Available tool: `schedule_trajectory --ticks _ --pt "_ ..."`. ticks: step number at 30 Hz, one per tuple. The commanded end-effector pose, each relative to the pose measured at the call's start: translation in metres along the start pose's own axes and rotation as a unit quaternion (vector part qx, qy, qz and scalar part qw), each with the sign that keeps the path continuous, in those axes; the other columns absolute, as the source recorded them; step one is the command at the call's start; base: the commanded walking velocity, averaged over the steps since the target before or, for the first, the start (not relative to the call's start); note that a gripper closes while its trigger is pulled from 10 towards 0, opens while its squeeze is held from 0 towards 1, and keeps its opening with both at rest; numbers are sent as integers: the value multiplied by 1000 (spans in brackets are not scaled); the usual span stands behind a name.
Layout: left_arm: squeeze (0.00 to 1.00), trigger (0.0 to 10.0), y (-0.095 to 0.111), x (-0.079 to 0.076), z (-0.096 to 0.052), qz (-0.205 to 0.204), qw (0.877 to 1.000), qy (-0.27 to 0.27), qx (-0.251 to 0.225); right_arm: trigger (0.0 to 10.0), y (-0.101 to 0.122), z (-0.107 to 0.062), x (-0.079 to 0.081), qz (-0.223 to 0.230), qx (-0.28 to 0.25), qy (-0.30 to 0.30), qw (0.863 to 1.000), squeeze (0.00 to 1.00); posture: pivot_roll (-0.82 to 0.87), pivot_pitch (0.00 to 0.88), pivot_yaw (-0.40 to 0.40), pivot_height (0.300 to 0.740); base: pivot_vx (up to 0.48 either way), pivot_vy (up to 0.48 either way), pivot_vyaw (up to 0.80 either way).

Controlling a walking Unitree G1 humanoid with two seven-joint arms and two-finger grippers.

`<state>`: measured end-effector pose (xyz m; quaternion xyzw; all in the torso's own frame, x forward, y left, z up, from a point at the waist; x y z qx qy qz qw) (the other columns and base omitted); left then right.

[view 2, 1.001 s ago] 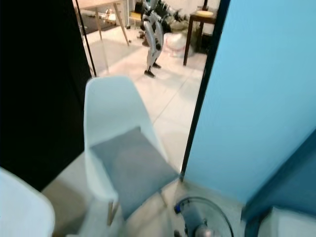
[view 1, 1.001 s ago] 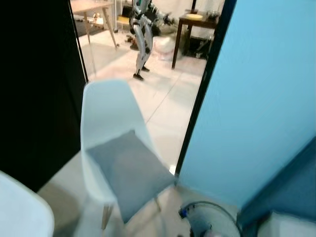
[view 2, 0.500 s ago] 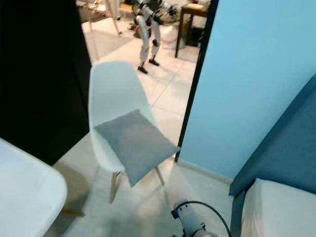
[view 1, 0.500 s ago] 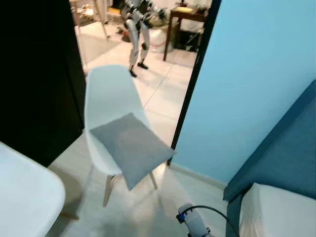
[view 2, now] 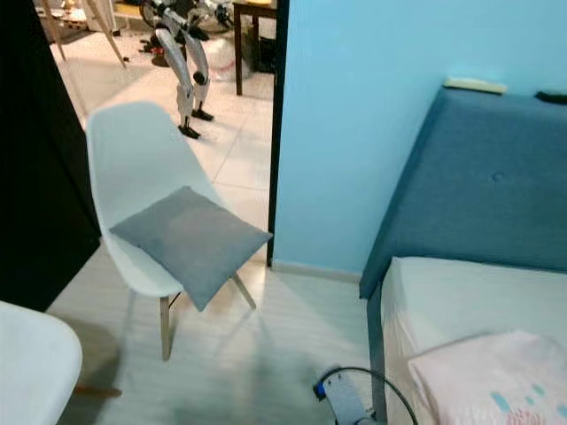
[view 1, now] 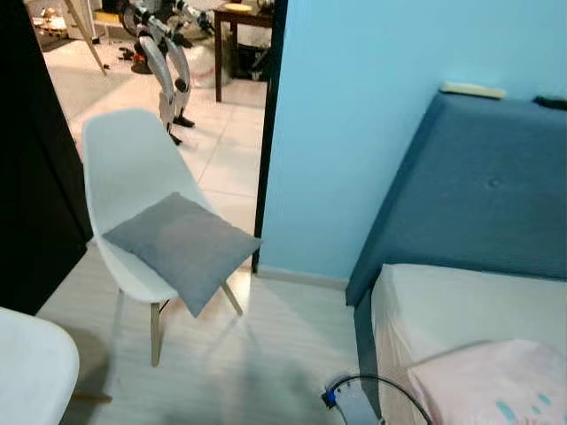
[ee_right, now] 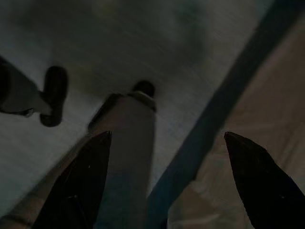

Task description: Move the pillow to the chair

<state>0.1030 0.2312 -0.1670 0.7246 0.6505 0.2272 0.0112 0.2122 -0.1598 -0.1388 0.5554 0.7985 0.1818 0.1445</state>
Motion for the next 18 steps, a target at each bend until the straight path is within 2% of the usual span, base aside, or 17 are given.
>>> schedule_trajectory --ticks 1,6,18 --pt "0 10000 7 -28 -3 9 999 -38 -8 10000 -6 -1 -8 -11 9 -16 1000 0 51 35 -89 713 0 0 -725" --pt "0 10000 9 -30 -3 13 999 -40 -10 10000 -5 -2 -16 -1 7 -35 999 0 51 32 -90 713 0 0 -719" --pt "0 10000 11 -29 -3 16 999 -42 -15 10000 -3 -2 -16 -15 8 -40 999 0 55 14 -97 713 0 0 -712"
Point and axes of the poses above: a point about 5 cm out from each wrist's last joint towards the gripper, its own z axis pointing out of the wrist towards the gripper, its own y axis along the axis of the wrist's last joint, x = y × z, the point moved 6 cm from there along z, pointing out of the wrist towards the gripper, and after that the axes turned 5 degrees about z, right-handed, at the moved point
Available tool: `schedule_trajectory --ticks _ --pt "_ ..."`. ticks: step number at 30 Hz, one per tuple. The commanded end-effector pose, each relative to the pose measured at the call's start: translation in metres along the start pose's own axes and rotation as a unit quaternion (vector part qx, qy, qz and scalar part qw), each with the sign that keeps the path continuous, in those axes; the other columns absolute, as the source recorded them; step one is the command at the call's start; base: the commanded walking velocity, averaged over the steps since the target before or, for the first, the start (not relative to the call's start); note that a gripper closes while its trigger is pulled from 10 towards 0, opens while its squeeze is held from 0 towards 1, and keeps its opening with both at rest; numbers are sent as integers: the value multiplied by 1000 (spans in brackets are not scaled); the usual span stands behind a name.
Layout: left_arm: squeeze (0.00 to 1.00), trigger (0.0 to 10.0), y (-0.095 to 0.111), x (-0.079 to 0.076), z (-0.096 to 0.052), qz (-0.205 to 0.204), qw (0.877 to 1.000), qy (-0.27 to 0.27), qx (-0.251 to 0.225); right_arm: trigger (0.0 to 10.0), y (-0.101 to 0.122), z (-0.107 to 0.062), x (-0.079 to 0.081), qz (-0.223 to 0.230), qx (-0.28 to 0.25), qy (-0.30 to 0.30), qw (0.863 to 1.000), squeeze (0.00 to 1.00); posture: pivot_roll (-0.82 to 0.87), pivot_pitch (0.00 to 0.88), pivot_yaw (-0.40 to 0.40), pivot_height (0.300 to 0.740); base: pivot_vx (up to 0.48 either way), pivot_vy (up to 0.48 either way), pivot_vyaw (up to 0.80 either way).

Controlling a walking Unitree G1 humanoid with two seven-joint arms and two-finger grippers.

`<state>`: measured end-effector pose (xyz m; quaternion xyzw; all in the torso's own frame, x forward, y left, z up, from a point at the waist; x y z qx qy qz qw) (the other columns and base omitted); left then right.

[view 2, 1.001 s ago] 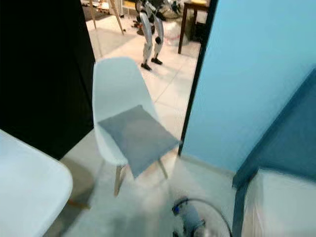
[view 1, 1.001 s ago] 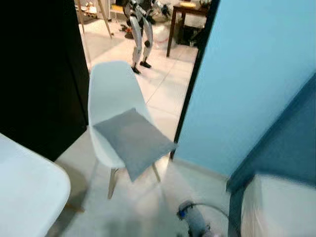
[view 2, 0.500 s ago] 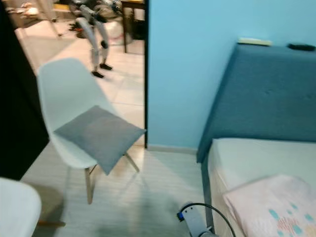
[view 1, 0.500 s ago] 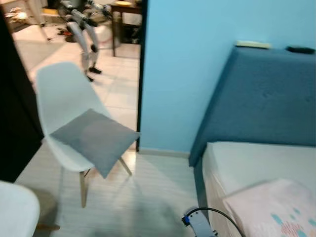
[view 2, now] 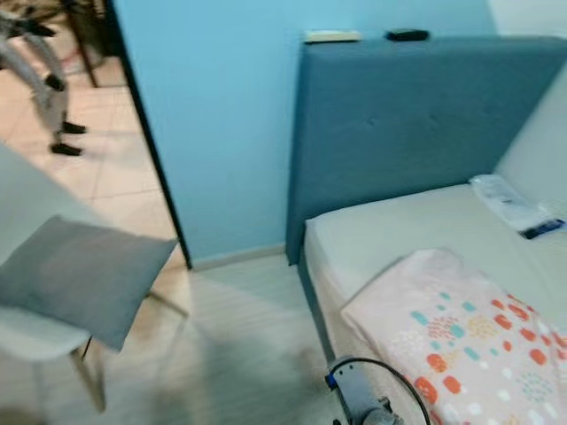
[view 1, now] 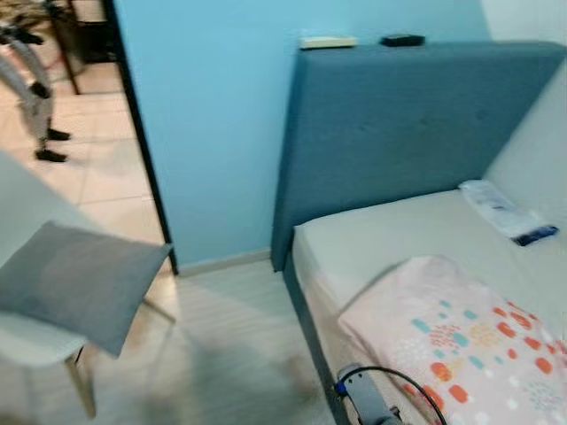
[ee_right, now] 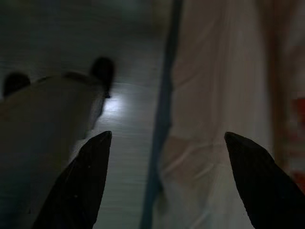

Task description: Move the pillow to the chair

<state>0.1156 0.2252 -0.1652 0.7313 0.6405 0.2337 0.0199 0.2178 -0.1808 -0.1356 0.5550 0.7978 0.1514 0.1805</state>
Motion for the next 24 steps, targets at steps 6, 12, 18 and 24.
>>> schedule_trajectory --ticks 6,12,18,24 --pt "0 10000 1 -23 -3 4 999 -39 -7 10000 0 1 5 -11 4 5 1000 0 56 4 -99 713 0 0 -712" --pt "0 10000 2 -23 -3 3 999 -41 -8 10000 1 1 4 -15 5 6 1000 0 57 6 -100 713 0 0 -712" --pt "0 10000 2 -24 -3 3 999 -43 -8 10000 0 1 5 -15 7 7 1000 0 56 9 -99 713 0 0 -712" --pt "0 10000 -1 -24 -3 10 999 -45 -4 10000 -2 1 5 -20 11 8 1000 0 52 23 -92 713 0 0 -712"
Point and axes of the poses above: a point about 5 cm out from each wrist's last joint towards the gripper, its own z axis pointing out of the wrist towards the gripper, its own y axis along the axis of the wrist's last joint, x = y × z, the point moved 6 cm from there along z, pointing out of the wrist towards the gripper, and after that the axes turned 5 degrees about z, right-handed, at the moved point
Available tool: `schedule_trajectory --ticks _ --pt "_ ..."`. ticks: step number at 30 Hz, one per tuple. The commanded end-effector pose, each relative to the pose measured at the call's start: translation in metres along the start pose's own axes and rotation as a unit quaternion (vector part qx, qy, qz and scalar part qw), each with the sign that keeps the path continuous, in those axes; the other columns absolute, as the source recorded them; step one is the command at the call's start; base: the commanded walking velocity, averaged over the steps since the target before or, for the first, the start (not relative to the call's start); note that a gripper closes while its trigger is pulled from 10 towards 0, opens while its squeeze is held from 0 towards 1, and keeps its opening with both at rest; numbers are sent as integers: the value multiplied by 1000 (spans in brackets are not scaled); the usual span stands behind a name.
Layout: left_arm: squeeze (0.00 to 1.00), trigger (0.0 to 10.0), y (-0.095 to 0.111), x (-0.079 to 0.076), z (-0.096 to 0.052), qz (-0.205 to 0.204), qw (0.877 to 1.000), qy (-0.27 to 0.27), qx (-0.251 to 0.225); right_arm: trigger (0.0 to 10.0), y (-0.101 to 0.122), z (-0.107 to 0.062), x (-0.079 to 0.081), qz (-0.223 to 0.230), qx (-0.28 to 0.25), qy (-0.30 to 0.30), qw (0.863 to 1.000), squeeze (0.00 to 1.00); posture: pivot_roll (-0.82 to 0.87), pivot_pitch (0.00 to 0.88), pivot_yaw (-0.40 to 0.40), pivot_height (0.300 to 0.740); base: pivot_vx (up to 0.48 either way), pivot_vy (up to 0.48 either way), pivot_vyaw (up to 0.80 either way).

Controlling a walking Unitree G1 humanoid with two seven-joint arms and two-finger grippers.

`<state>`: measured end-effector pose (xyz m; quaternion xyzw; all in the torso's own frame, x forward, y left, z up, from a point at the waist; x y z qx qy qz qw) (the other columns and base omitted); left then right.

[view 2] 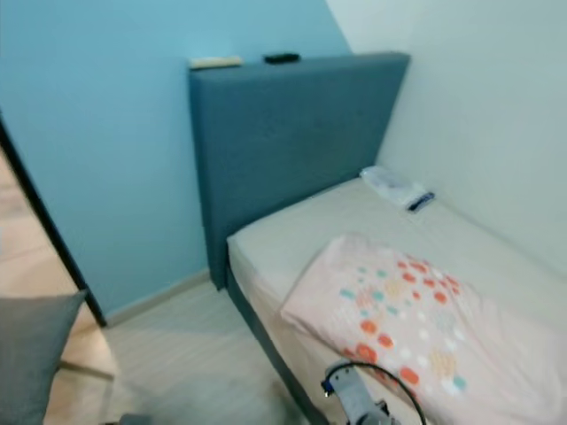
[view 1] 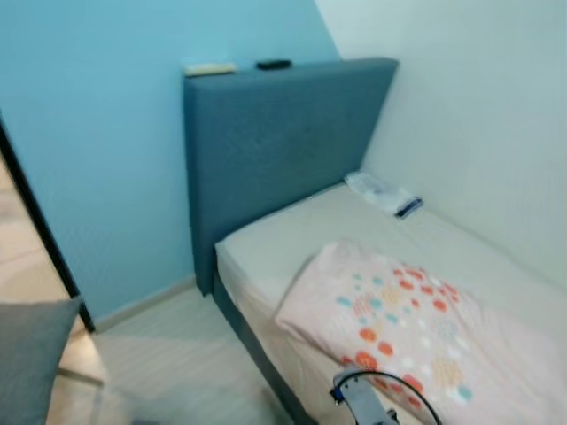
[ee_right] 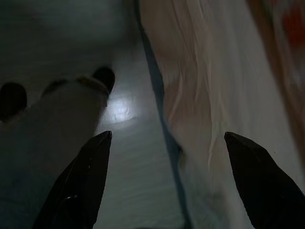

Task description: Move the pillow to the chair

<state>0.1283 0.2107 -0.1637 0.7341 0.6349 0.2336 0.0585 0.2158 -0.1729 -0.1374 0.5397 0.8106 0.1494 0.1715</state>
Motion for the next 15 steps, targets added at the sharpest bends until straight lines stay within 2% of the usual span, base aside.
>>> schedule_trajectory --ticks 1,11,15 --pt "0 10000 -16 -12 -3 10 999 -20 26 10000 -4 0 -3 -1 7 -3 1000 0 51 26 -89 713 0 0 -712" --pt "0 10000 -18 -11 -3 7 999 -22 27 10000 -6 0 3 -3 9 2 1000 0 50 21 -88 713 0 0 -712" --pt "0 10000 -19 2 -2 -9 999 -3 31 10000 5 2 18 -28 -1 18 999 0 36 16 -80 713 0 0 -712"
Point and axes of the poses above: a point about 5 cm out from each wrist's last joint towards the gripper, its own z axis pointing out of the wrist towards the gripper, its own y axis along the axis of the wrist's last joint, x = y × z, the point moved 6 cm from there along z, pointing out of the wrist towards the gripper, and after that the axes turned 5 degrees about z, right-handed, at the moved point
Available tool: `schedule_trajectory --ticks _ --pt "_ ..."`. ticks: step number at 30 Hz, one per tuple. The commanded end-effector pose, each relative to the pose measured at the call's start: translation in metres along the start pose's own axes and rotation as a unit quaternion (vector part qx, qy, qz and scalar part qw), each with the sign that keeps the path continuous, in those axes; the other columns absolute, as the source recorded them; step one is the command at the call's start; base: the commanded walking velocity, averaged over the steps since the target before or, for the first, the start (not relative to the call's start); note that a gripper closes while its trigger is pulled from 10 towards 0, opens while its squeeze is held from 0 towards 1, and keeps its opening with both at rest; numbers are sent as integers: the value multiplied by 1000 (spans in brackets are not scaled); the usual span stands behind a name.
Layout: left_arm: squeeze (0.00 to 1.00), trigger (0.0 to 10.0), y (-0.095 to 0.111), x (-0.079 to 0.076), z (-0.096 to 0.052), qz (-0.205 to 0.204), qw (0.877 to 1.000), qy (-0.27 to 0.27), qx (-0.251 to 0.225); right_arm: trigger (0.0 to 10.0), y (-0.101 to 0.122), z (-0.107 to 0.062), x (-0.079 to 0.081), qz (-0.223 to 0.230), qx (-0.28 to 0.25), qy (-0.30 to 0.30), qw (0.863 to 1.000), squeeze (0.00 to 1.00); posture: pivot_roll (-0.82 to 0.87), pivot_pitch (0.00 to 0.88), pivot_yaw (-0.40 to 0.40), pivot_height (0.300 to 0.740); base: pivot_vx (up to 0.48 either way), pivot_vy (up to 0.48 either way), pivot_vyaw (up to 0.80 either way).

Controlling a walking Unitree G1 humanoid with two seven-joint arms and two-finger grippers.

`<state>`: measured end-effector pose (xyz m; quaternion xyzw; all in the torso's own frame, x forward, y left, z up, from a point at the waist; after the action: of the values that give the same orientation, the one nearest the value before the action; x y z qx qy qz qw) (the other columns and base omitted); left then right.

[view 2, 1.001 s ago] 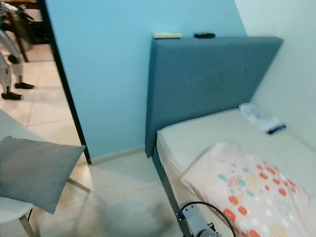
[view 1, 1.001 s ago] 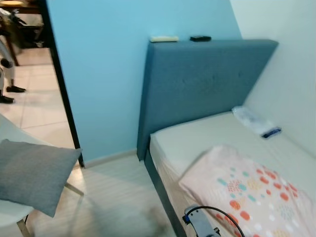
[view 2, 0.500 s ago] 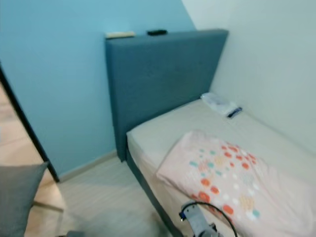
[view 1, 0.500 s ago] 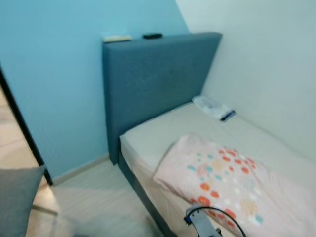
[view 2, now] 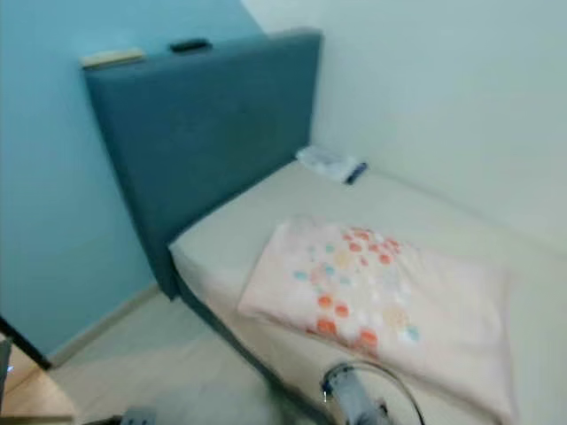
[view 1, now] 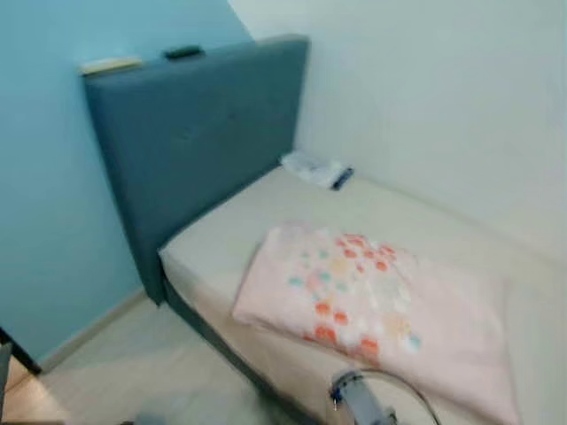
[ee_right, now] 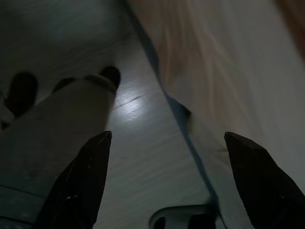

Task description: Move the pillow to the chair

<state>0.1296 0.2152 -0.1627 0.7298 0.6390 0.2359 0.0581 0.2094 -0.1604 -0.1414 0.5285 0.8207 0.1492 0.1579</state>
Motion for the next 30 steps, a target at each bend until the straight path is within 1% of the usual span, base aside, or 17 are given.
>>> schedule_trajectory --ticks 1,2,5,6,7,9,11,14,15,16,20,21,22,23,24,28,30 --pt "0 10000 -18 10 -1 -27 999 11 31 10000 17 1 12 -32 -18 14 999 0 38 13 -85 713 0 0 -712" --pt "0 10000 -18 10 -1 -27 999 11 31 10000 17 1 12 -32 -18 14 999 0 38 13 -85 713 0 0 -712" --pt "0 10000 -12 21 0 -52 998 25 23 10000 25 2 16 -44 -27 22 998 0 43 10 -95 713 0 0 -712" --pt "0 10000 -7 31 1 -85 995 41 16 10000 32 2 17 -38 -32 22 999 0 47 10 -109 713 0 0 -712" --pt "0 10000 -3 34 2 -104 993 47 11 10000 34 1 15 -28 -32 20 999 0 53 14 -114 713 0 0 -712" --pt "0 10000 0 36 2 -116 992 51 5 10000 35 1 11 -17 -31 14 999 0 53 14 -114 713 0 0 -712" --pt "0 10000 13 32 3 -128 991 47 -14 10000 39 1 8 16 -34 7 999 0 46 10 -85 713 0 0 -712" --pt "0 10000 35 19 5 -99 994 22 -46 10000 47 1 12 5 -43 13 999 0 40 0 -67 713 0 0 -712" --pt "0 10000 43 13 5 -76 995 10 -56 10000 50 1 12 18 -47 13 999 0 39 0 -64 713 0 0 -712" --pt "0 10000 46 10 5 -68 996 6 -60 10000 49 1 11 26 -48 11 998 0 28 0 -52 713 0 0 -712" --pt "0 10000 65 0 5 -37 995 -25 -85 10000 47 0 -2 23 -45 -12 999 0 -12 0 -25 713 0 0 -712" --pt "0 10000 65 0 5 -37 995 -25 -85 10000 47 0 -2 23 -45 -12 999 0 -12 0 -25 713 0 0 -712" --pt "0 10000 81 -6 4 -18 993 -43 -106 10000 52 -1 -9 56 -56 -18 997 0 -24 3 -13 713 0 0 -712" --pt "0 10000 81 -6 4 -18 993 -43 -106 10000 52 -1 -9 56 -56 -18 997 0 -24 3 -13 713 0 0 -712" --pt "0 10000 86 -9 4 7 992 -52 -111 10000 54 -2 -14 76 -61 -24 995 0 -27 8 -14 713 0 0 -712" --pt "0 10000 89 -10 4 6 992 -52 -113 10000 61 -4 -19 87 -72 -25 993 0 -36 23 -12 713 0 0 -712" --pt "0 10000 89 -11 3 4 992 -54 -116 10000 66 -4 -19 76 -80 -22 994 0 -35 29 -7 713 0 0 -712"
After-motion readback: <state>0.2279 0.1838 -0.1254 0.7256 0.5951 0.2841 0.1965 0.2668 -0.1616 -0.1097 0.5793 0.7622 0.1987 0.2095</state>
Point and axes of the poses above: a point about 5 cm out from each wrist's last joint towards the gripper, its own z axis pointing out of the wrist towards the gripper, its own y axis along the axis of the wrist's last joint, x = y × z, the point moved 6 cm from there along z, pointing out of the wrist towards the gripper, and after that the axes turned 5 degrees about z, right-handed, at the moved point
